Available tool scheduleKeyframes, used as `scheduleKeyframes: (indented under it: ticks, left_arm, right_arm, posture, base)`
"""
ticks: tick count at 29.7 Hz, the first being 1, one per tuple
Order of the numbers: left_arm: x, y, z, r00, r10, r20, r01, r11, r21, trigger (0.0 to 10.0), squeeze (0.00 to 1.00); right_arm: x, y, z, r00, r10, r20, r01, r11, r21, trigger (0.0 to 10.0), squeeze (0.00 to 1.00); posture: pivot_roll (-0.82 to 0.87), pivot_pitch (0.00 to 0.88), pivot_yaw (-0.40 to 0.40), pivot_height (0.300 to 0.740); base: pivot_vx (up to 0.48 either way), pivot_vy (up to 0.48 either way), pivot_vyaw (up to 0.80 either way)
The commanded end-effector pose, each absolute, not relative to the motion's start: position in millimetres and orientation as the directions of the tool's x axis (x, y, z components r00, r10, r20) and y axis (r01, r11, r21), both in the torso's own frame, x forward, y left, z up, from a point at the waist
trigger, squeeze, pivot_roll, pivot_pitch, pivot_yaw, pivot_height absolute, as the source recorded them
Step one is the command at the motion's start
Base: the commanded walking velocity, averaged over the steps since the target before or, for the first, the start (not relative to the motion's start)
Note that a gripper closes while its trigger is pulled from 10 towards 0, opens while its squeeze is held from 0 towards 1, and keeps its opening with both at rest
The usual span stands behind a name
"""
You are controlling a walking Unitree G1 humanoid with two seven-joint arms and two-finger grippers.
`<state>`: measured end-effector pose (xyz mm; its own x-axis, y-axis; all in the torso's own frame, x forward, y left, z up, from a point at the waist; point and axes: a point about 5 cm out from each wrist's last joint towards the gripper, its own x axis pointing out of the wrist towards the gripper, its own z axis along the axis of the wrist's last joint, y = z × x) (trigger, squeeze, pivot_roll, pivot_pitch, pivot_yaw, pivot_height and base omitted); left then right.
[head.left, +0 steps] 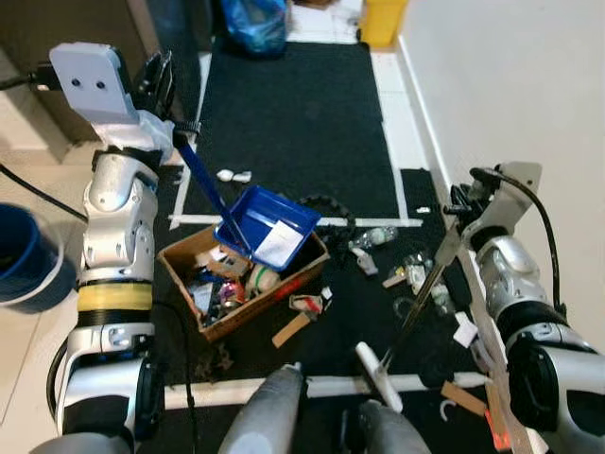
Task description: Sweep floor
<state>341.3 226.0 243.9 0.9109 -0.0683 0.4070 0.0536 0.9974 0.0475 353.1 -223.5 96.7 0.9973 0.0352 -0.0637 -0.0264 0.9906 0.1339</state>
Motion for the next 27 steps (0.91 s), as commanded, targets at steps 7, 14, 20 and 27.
scheduleKeyframes:
  ticks: [7, 14, 20, 27]
  left_arm:
    - [336, 235, 268, 0.865, -0.044, 0.500, 0.043, 0.999, 0.015, 10.0, 0.00]
    - [336, 239, 277, 0.855, -0.047, 0.516, 0.043, 0.999, 0.021, 10.0, 0.00]
    - [336, 239, 276, 0.861, -0.076, 0.504, 0.055, 0.997, 0.056, 10.0, 0.00]
    - [336, 247, 280, 0.857, -0.049, 0.513, 0.027, 0.998, 0.051, 10.0, 0.00]
  right_arm:
    - [350, -228, 94, 0.997, 0.018, -0.070, -0.007, 0.990, 0.144, 10.0, 0.00]
    - [349, -227, 92, 0.997, 0.034, -0.074, -0.023, 0.990, 0.137, 10.0, 0.00]
    - [349, -227, 93, 0.997, 0.035, -0.072, -0.025, 0.990, 0.139, 10.0, 0.00]
    - [349, -228, 93, 0.997, 0.036, -0.071, -0.026, 0.990, 0.139, 10.0, 0.00]
  posture:
    - [0.20, 0.063, -0.071, 0.740]
    - [0.20, 0.064, -0.074, 0.740]
    - [0.20, 0.061, -0.074, 0.740]
    - [0.20, 0.057, -0.073, 0.740]
  base:
    - [0.000, 0.000, 0.00]
    - [0.000, 0.000, 0.00]
    - [0.000, -0.227, 0.00]
    - [0.000, -0.258, 0.00]
